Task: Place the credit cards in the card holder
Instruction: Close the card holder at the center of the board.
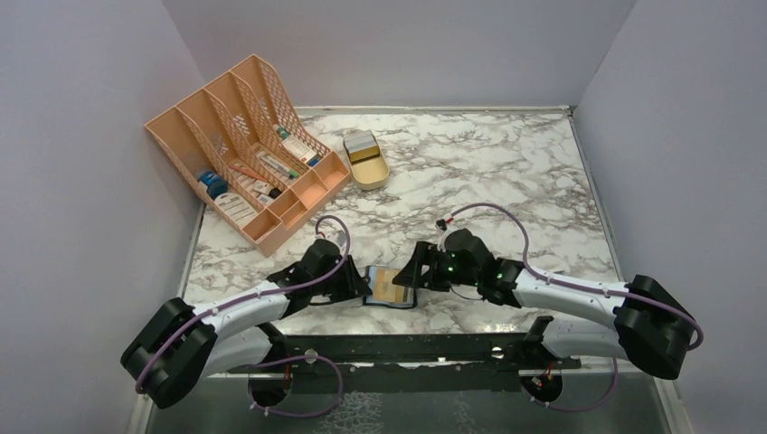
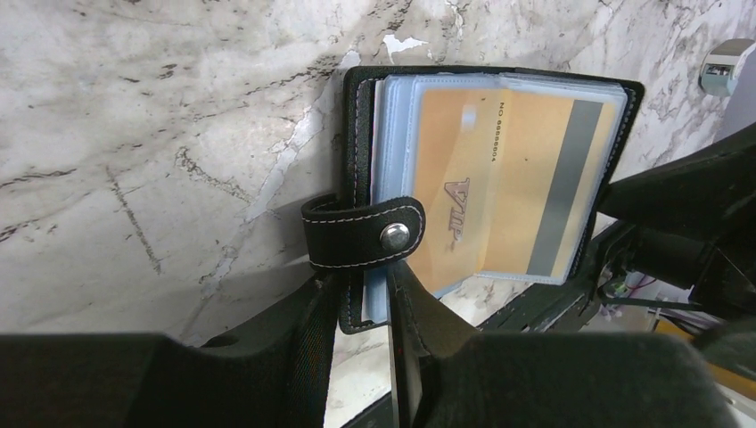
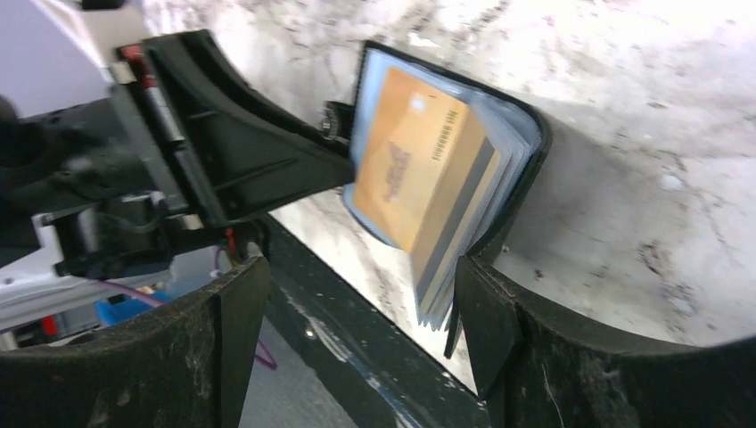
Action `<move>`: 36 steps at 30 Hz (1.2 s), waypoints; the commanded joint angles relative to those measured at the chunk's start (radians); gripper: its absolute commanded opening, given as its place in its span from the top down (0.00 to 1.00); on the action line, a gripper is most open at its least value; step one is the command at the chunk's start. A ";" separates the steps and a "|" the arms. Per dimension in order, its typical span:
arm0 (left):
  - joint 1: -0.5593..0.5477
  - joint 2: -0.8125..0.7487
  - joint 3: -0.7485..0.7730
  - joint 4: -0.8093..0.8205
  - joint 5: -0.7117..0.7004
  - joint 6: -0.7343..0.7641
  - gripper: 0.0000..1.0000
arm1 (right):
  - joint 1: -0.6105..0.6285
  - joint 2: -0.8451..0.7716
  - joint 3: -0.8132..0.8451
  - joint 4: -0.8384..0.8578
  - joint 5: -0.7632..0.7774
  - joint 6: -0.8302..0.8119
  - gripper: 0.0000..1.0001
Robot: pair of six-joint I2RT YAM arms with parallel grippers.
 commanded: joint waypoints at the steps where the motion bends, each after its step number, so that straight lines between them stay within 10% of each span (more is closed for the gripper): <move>1: -0.007 0.032 0.018 0.042 0.043 -0.005 0.72 | 0.005 0.018 -0.007 0.153 -0.102 0.040 0.24; 16: -0.019 0.142 0.038 0.205 0.106 -0.051 0.71 | 0.004 0.232 0.114 0.250 -0.182 -0.007 0.26; 36: -0.023 0.046 0.091 -0.029 -0.101 0.063 0.65 | 0.004 0.293 0.194 0.013 -0.104 -0.136 0.65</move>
